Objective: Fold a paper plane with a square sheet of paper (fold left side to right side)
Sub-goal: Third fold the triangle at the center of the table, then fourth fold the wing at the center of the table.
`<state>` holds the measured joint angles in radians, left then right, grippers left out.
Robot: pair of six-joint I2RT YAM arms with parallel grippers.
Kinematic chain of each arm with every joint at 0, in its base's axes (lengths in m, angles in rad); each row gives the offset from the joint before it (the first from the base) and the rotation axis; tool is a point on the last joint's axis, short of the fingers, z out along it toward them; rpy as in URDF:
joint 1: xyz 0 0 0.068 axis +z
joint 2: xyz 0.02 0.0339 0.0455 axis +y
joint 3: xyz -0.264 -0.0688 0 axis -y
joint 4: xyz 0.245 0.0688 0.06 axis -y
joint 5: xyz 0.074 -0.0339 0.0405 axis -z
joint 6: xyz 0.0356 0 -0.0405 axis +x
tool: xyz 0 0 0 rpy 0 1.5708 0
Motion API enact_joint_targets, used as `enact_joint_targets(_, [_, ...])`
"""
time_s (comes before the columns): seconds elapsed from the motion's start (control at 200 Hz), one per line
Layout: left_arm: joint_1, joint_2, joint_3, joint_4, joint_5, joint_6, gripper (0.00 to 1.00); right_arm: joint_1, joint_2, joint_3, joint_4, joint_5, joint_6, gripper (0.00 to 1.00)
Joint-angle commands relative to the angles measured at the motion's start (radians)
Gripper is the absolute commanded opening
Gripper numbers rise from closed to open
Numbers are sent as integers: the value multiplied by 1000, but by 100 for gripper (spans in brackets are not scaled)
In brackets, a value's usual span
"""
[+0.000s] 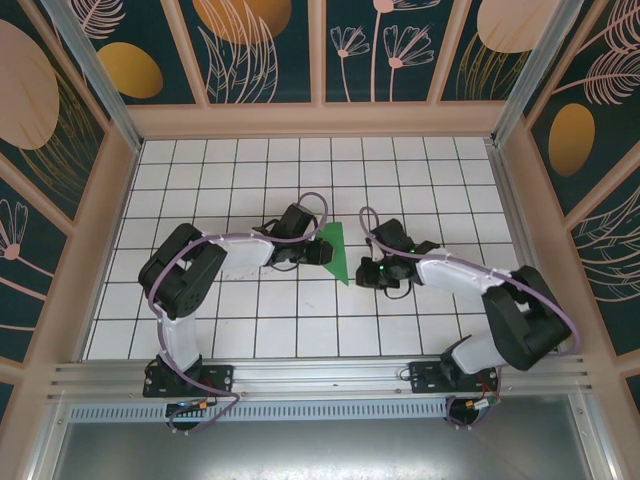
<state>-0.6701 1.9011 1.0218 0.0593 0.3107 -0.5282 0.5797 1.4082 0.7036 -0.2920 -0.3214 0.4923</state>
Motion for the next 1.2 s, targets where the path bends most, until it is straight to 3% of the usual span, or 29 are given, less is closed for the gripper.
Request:
enact_joint_targets(0.0, [26,-85,41,-10,55,-12,39,-27,-58,-28,144,-67,-73,23])
enact_joint_targets(0.115, [65,-156,9,5,81,-33,52,-73,-42,-34,271,-101,-121,39])
enact_joint_targets(0.225, [113,-237,-79,38,84,-74,59,-75,12,-30,378,-117,-165,54])
enact_joint_targets(0.47, [134,-275,-212,103,100,-163,64,-73,204,55,441,-187,-225,57])
enact_joint_targets(0.576, [134,-266,-245,140,114,-186,64,-72,256,76,451,-210,-224,50])
enact_joint_targets(0.871, [133,-219,-247,180,164,-213,64,-75,261,74,417,-140,-236,1])
enact_joint_targets(1.191, [128,-165,-241,228,203,-245,62,-79,221,53,404,-109,-228,0])
